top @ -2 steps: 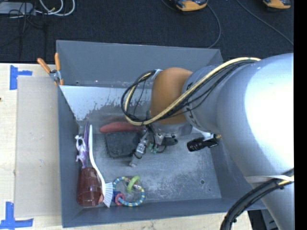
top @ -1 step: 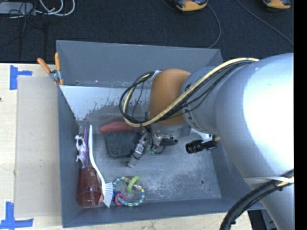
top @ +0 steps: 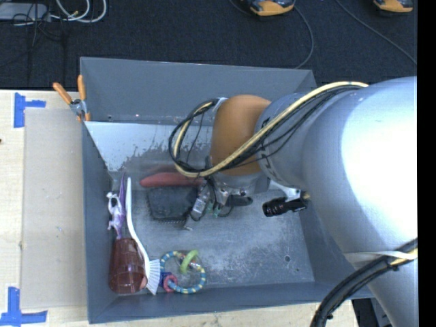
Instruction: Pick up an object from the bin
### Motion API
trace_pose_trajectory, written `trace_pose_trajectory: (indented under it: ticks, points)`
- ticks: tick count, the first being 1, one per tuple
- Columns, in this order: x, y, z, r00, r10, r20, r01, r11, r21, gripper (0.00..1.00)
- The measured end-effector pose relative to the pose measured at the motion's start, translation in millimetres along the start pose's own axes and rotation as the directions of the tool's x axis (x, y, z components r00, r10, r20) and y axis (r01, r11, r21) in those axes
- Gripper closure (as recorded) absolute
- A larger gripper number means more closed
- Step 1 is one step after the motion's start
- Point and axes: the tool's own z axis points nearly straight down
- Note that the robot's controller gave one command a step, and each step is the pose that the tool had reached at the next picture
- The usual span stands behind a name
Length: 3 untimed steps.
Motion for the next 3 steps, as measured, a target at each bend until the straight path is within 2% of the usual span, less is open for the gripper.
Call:
trace_pose_trajectory:
  ticks: [3]
  points:
    - [0.3, 0.4, 0.1, 1.0, -0.004, 0.001, 0.004, 1.0, 0.001, 1.0]
